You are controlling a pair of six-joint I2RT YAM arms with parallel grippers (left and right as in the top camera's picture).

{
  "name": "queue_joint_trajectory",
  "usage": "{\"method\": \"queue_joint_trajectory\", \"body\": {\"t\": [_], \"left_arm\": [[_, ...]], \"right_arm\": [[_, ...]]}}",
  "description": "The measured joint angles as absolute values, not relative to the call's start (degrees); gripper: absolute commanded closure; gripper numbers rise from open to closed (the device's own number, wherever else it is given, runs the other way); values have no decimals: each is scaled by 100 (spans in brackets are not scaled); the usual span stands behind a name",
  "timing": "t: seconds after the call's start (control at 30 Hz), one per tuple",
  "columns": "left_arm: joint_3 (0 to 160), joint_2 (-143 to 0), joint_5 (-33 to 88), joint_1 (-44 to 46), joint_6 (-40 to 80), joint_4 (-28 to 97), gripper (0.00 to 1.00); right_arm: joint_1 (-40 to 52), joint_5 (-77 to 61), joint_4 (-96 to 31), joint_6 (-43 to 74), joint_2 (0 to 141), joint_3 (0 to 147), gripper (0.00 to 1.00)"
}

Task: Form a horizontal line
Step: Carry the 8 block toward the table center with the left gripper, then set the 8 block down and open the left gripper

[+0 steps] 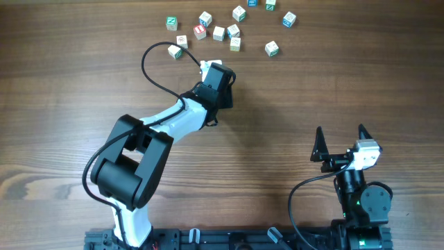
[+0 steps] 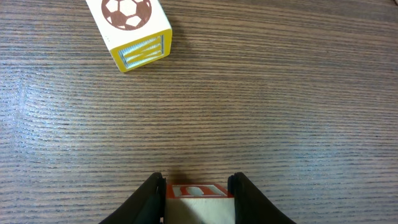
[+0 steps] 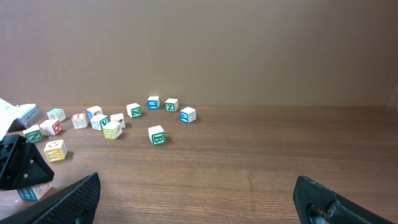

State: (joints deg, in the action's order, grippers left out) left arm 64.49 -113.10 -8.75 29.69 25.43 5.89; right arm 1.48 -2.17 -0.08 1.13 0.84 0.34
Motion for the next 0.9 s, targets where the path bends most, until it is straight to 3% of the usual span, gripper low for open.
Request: {"method": "queue_joint_trajectory", "body": {"t": [0.77, 0.9], "left_arm": [[6449, -11310, -1007, 2974, 2567, 598, 66], [6449, -11310, -1017, 2974, 2589, 600, 55]], "right_arm": [[148, -217, -8, 113, 84, 34, 0], [148, -217, -8, 113, 84, 34, 0]]}}
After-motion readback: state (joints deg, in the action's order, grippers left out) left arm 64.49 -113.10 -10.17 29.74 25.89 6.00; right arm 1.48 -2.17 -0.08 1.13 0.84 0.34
